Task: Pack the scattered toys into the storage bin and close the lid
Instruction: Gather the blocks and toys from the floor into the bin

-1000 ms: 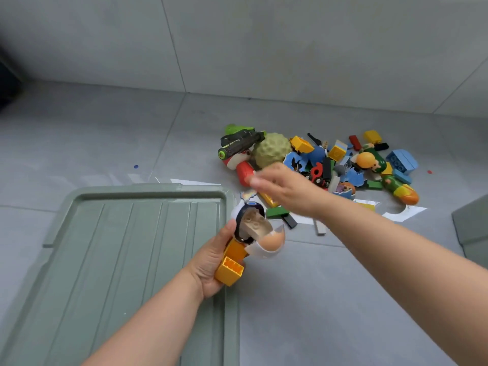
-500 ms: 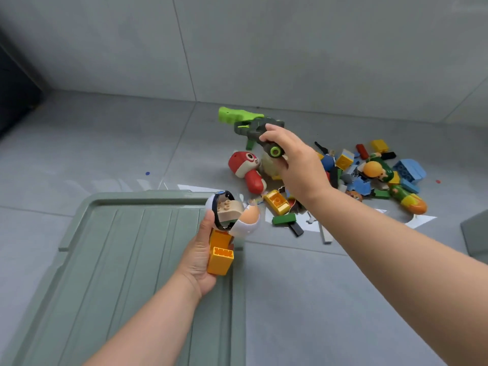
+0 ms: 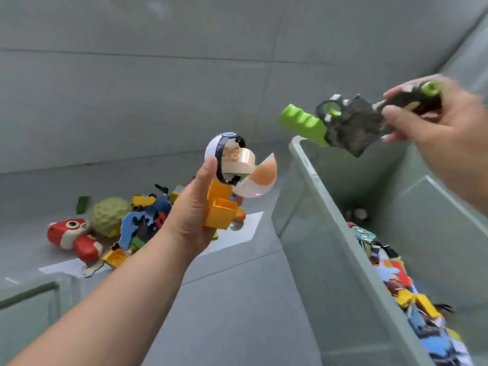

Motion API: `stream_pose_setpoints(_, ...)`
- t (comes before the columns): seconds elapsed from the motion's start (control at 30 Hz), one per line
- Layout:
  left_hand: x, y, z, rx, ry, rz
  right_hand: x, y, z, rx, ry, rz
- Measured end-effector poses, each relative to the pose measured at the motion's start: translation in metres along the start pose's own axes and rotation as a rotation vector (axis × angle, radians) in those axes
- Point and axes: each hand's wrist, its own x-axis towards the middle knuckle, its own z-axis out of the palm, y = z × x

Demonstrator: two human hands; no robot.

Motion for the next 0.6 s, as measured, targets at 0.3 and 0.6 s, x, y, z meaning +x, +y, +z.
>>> stream_pose_setpoints(0.3, 0.038, -0.039, 0.178, 0.471, -0.059, -0.206, -0.090, 0.118, -0.099, -0.347, -0.085, 0.616)
stream_pose_setpoints(0.6, 0.073, -0.139, 0.236, 1.409, -0.155, -0.202, -0.151, 0.117, -0.094, 0.000, -0.462, 0.915)
